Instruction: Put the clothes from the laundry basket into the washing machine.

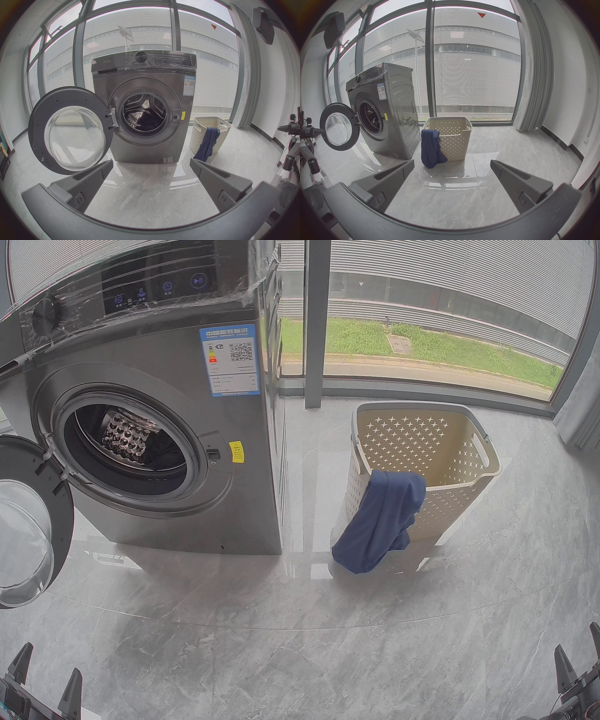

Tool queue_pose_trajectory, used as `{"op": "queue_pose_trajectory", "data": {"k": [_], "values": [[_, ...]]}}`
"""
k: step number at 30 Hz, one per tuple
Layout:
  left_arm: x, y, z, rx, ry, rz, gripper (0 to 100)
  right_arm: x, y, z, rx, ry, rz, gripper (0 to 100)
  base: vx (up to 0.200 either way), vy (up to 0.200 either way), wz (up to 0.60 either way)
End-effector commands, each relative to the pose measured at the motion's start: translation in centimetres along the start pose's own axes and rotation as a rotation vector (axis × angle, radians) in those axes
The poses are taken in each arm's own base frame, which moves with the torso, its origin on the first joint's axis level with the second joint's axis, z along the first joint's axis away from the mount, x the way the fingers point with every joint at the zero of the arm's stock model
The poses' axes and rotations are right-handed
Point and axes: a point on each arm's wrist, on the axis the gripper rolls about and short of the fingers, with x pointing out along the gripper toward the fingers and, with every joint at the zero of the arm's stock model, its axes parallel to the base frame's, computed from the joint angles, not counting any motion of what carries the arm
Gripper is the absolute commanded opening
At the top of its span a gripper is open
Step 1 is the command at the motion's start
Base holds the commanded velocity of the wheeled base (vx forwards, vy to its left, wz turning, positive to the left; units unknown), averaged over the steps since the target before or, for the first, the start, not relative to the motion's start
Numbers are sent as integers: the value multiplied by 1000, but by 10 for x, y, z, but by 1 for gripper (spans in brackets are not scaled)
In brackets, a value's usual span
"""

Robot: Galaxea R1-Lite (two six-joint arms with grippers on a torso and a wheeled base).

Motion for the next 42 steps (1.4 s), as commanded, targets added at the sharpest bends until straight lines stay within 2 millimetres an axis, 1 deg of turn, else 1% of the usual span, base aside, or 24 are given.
{"op": "queue_pose_trajectory", "data": {"k": [1, 7, 22, 28, 34, 40, 41, 42], "values": [[0, 0, -5, 1, 3, 0, 100, 1, 0, -5, 1, 8, 1, 100, 0, -200, 0], [0, 0, -5, 1, 5, 0, 100, 1, 0, -5, -1, 8, 1, 100, 0, 0, 0], [0, 0, -5, -2, 3, -2, 100, 1, 0, -5, 1, 8, -1, 100, 200, 0, 0], [0, 0, -5, -6, 3, -2, 100, 1, 0, -5, 4, 8, 1, 100, 0, 0, 0], [0, 0, -5, -7, 3, -2, 100, 1, 0, -5, 5, 8, -10, 100, 0, -200, 0], [0, 0, -5, -2, 3, -2, 100, 0, 0, -5, 2, 2, -10, 100, 0, 0, 0], [0, 0, -5, -1, 3, -2, 100, 0, 0, -1, -4, -19, -4, 100, 0, 0, 0], [0, 0, -5, -1, 3, -2, 100, -4, 0, 13, -6, -95, -5, 100, 0, 0, 0]]}}
